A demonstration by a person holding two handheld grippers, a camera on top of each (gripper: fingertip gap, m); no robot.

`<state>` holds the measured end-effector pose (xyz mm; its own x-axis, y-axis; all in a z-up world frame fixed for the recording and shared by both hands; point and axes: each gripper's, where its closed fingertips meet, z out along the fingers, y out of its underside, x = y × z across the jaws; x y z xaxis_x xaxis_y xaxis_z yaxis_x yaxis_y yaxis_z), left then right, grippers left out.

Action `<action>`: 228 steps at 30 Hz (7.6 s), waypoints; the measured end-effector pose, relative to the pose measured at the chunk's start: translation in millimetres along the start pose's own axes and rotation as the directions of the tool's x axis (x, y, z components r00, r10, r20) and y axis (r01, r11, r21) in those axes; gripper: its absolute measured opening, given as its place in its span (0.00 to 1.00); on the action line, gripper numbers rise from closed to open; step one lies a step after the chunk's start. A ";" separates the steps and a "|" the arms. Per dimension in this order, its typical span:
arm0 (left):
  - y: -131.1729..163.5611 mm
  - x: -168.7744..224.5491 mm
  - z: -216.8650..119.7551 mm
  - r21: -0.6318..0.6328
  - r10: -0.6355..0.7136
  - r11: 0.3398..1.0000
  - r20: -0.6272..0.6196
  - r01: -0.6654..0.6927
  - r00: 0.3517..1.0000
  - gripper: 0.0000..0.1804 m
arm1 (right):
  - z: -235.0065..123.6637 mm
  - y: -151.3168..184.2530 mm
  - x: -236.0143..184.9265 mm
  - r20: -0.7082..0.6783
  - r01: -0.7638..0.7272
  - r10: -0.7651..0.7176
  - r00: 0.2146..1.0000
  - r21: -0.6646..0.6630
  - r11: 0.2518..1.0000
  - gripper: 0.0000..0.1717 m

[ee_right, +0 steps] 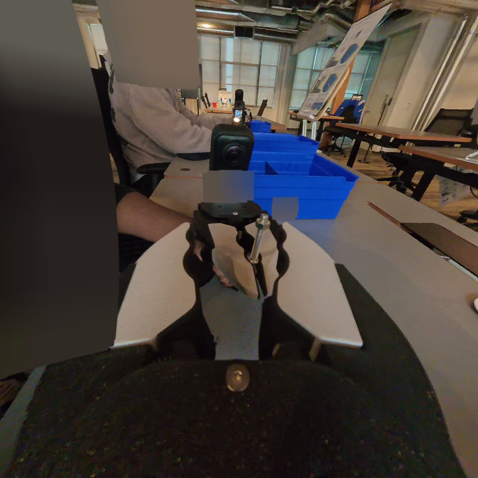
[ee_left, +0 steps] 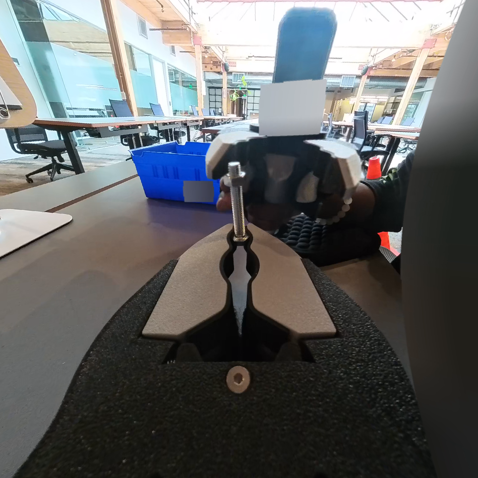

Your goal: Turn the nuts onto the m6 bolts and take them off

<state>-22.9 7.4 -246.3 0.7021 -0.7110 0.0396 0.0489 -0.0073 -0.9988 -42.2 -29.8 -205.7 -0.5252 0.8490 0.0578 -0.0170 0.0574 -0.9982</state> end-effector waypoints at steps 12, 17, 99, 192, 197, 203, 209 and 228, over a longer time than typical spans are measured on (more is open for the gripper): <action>0.0 0.1 0.0 0.000 -0.001 1.000 -0.001 0.001 1.000 0.02 | 1.3 1.0 -3.9 0.029 -0.025 0.026 0.999 -0.010 1.000 0.32; 0.0 -0.2 -0.1 0.000 -0.002 1.000 -0.001 0.002 1.000 0.02 | -5.3 -5.9 -1.7 0.028 -0.029 0.028 0.999 0.030 0.999 0.12; -0.4 -1.2 0.5 0.002 -0.004 1.000 0.002 0.004 1.000 0.02 | -3.5 -0.3 -2.0 0.020 0.010 -0.010 1.000 0.001 1.000 0.07; -2.6 11.5 11.2 0.027 0.181 0.983 0.039 -0.182 0.983 0.41 | -344.2 126.5 220.9 -0.916 -0.881 0.184 0.356 -0.263 0.393 0.03; -3.4 11.6 10.6 0.030 0.187 0.982 0.040 -0.188 0.982 0.40 | -350.2 144.7 226.2 -0.932 -0.916 0.199 0.304 -0.228 0.329 0.03; -4.5 12.3 10.1 0.035 0.194 0.980 0.038 -0.195 0.980 0.40 | -345.7 152.0 228.9 -0.931 -0.918 0.196 0.308 -0.237 0.317 0.03; -5.2 12.4 9.8 0.037 0.197 0.980 0.037 -0.198 0.980 0.39 | -345.1 156.3 229.9 -0.935 -0.921 0.175 0.310 -0.249 0.298 0.03; -8.1 7.0 7.7 0.050 0.191 0.980 0.065 -0.194 0.979 0.40 | -340.7 96.4 233.9 -0.942 -0.768 0.116 0.314 -0.180 0.615 0.18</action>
<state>-13.0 7.9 -237.6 0.7429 -0.6524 -0.1501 -0.0528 0.1664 -0.9846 123.3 353.2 -283.1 0.6349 0.7681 -0.0832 0.5457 -0.5222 -0.6554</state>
